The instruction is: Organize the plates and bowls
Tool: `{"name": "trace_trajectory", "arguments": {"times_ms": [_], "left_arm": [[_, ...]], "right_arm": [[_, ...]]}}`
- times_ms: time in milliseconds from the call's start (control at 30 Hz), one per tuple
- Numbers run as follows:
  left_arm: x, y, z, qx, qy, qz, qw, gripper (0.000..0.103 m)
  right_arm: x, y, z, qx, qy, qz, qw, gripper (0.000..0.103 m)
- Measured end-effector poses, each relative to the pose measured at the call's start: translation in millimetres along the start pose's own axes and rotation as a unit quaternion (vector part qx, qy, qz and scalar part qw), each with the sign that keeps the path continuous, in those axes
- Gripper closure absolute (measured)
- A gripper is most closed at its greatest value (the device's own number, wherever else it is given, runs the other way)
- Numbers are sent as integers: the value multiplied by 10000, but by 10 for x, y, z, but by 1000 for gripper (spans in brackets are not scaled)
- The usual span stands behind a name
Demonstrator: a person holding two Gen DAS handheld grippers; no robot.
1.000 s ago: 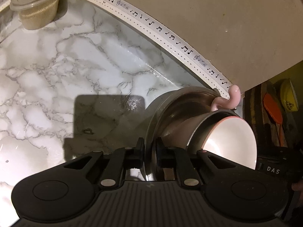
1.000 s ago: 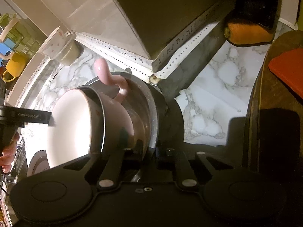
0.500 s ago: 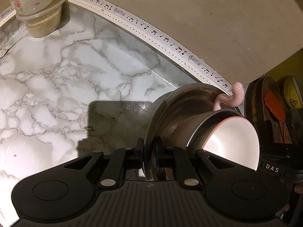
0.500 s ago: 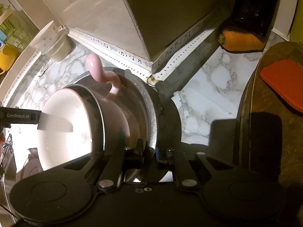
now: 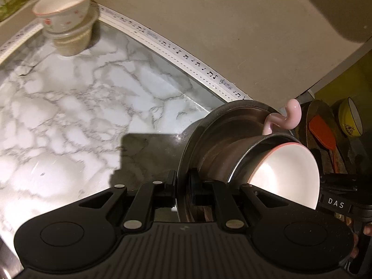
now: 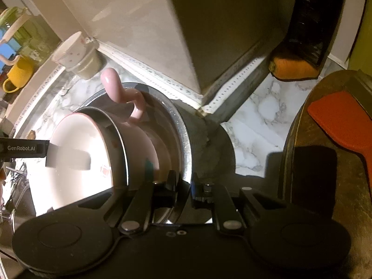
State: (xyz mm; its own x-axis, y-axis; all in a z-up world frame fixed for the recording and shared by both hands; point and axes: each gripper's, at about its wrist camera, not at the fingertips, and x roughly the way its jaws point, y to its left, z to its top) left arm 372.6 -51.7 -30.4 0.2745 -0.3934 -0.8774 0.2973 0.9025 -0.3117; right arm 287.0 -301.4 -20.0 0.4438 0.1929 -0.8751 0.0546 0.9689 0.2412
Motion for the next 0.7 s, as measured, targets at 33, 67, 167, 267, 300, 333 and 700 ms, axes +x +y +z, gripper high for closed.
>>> {"name": "trace_trajectory", "arguments": {"times_ms": [33, 67, 167, 267, 300, 333, 700], "left_arm": [[-54, 14, -30, -28, -17, 23, 10000, 94], [-106, 25, -62, -53, -37, 43, 10000, 94], [-264, 85, -174, -181, -123, 86, 9997, 94], [-405, 157, -315, -321, -186, 163, 9992, 94], [-437, 180, -363, -375, -194, 193, 9989, 94], [-471, 209, -416, -426, -200, 229, 9986, 94], [-709, 735, -1000, -1020, -123, 475, 9936, 94]], "right_arm": [[-23, 36, -10, -4, 2, 19, 10000, 90], [-39, 78, -17, -43, 11, 35, 10000, 90], [-98, 193, -41, -173, -10, 84, 9998, 90], [-153, 326, -88, -316, -19, 142, 9994, 90], [-159, 379, -108, -369, -3, 169, 9992, 90], [-159, 428, -129, -406, 21, 199, 9990, 90], [2, 935, -406, -880, 380, 471, 9943, 90]]}}
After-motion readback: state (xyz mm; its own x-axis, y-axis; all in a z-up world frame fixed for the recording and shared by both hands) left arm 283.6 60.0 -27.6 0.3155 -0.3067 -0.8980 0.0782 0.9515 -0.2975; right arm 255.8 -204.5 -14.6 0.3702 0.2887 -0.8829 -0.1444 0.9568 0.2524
